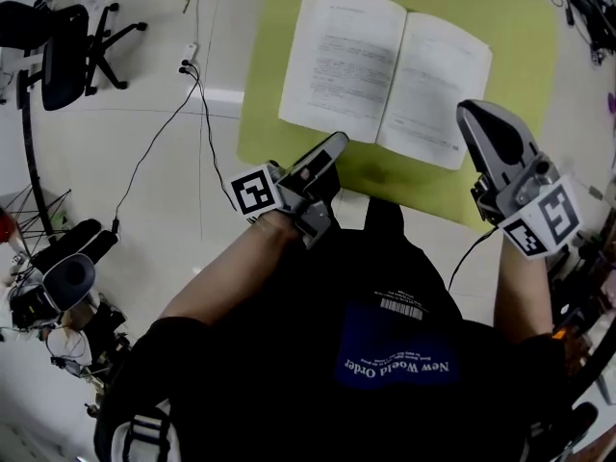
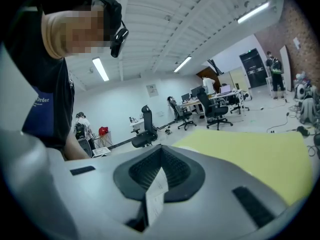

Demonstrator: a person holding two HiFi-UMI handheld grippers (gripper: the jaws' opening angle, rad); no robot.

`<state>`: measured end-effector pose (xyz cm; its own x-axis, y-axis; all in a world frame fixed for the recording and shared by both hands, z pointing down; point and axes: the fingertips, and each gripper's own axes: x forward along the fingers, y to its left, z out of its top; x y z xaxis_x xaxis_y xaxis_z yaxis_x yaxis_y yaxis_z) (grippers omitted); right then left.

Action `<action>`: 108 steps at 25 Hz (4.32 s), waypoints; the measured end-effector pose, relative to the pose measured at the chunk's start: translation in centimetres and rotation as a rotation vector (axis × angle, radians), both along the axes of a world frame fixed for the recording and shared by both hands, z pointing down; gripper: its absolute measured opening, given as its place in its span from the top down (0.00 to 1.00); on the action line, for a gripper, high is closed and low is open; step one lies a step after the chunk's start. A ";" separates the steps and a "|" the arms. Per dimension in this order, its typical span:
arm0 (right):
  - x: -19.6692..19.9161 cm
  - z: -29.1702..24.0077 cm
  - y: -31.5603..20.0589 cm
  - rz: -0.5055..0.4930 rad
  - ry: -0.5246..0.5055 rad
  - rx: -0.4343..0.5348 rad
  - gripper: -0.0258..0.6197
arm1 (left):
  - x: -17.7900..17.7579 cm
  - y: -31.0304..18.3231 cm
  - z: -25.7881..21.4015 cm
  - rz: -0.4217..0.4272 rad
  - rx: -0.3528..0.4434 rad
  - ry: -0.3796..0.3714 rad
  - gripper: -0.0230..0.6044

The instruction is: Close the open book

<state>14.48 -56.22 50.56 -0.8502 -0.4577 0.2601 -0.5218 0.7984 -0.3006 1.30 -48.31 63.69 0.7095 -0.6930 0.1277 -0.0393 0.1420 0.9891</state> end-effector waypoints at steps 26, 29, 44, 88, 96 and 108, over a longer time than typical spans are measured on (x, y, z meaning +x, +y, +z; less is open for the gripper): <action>1.3 -0.1 2.1 0.006 -0.084 -0.052 0.98 | 0.0 -1.9 2.1 -0.126 -0.117 0.101 0.44; 1.2 -0.2 2.6 0.001 -0.087 -0.053 0.98 | -0.2 -2.0 1.9 -0.151 -0.118 0.125 0.44; 0.5 0.3 3.1 0.019 -0.095 -0.088 0.98 | -0.7 -3.6 3.7 -0.102 -0.146 0.051 0.70; 5.0 -5.0 2.5 0.122 -0.105 0.044 0.98 | 12.9 0.8 2.1 1.168 0.644 -1.072 0.79; 6.6 -4.6 3.3 0.169 -0.116 0.033 0.98 | 12.6 0.7 2.0 1.111 0.566 -0.939 0.79; 5.8 -6.0 5.0 0.188 -0.109 0.071 0.98 | 9.1 1.2 -7.7 0.836 0.597 -0.530 0.79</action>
<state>20.32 -51.23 44.57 -0.7697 -0.6245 0.1326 -0.6307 0.7116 -0.3094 10.37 -47.15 56.02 0.9304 -0.0825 0.3570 -0.3307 -0.6086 0.7213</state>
